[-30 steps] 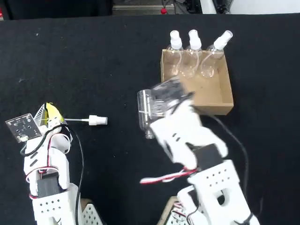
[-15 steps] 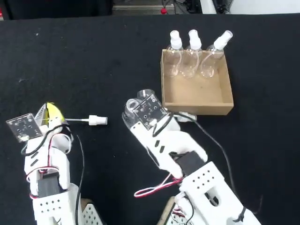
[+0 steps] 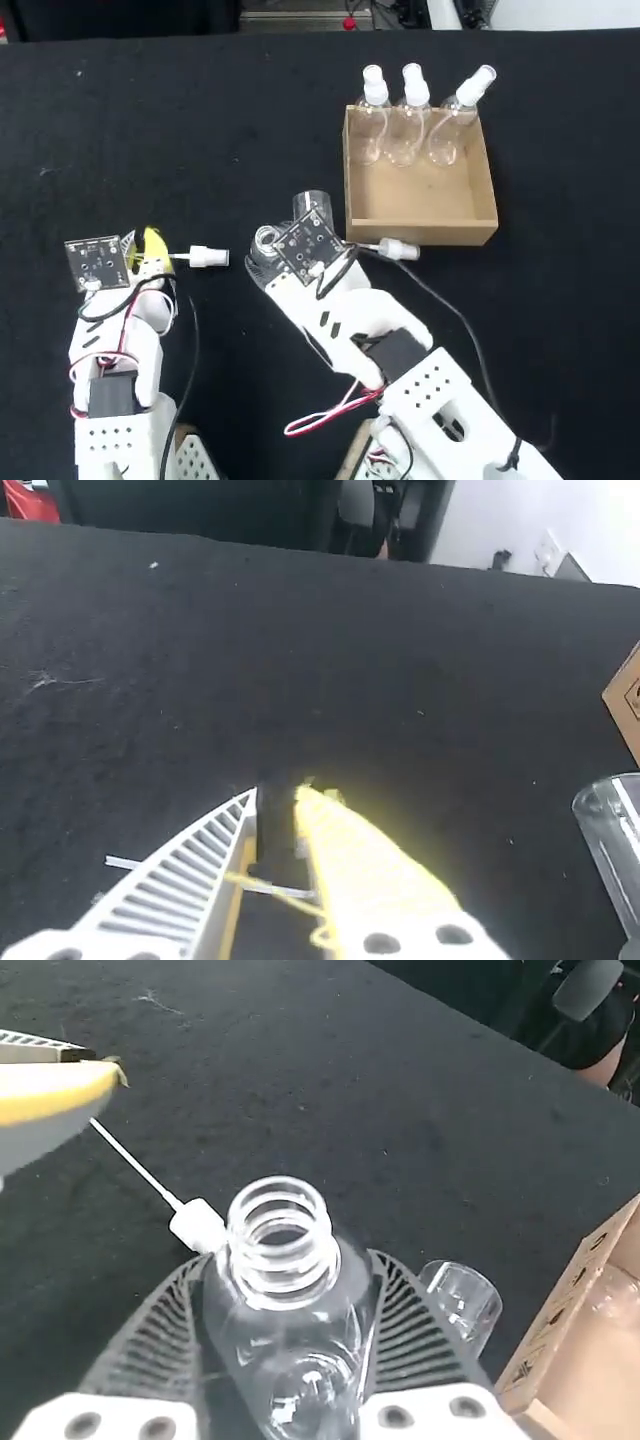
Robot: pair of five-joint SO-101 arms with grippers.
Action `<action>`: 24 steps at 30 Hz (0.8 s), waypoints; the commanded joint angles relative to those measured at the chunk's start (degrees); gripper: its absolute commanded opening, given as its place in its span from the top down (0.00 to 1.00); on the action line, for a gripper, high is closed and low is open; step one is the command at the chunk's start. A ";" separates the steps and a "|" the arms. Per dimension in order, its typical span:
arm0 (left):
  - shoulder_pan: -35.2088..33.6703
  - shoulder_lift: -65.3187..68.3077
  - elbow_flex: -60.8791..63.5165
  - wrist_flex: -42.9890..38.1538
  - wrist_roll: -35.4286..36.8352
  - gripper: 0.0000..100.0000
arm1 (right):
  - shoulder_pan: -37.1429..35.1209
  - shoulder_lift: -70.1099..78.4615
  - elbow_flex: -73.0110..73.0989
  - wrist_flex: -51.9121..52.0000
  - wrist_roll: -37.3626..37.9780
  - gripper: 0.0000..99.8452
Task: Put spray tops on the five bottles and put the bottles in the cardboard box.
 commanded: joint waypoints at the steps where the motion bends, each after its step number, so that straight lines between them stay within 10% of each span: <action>1: 1.45 3.87 -4.53 0.00 -2.55 0.87 | -0.18 -2.33 -0.22 -1.67 -0.35 0.99; 15: 5.67 53.27 -27.38 -3.43 -10.37 0.88 | -0.18 -25.10 8.75 7.56 -0.35 0.99; 24: 2.77 75.52 -52.26 13.98 -14.59 0.88 | -0.18 -25.71 9.45 7.56 -0.35 0.99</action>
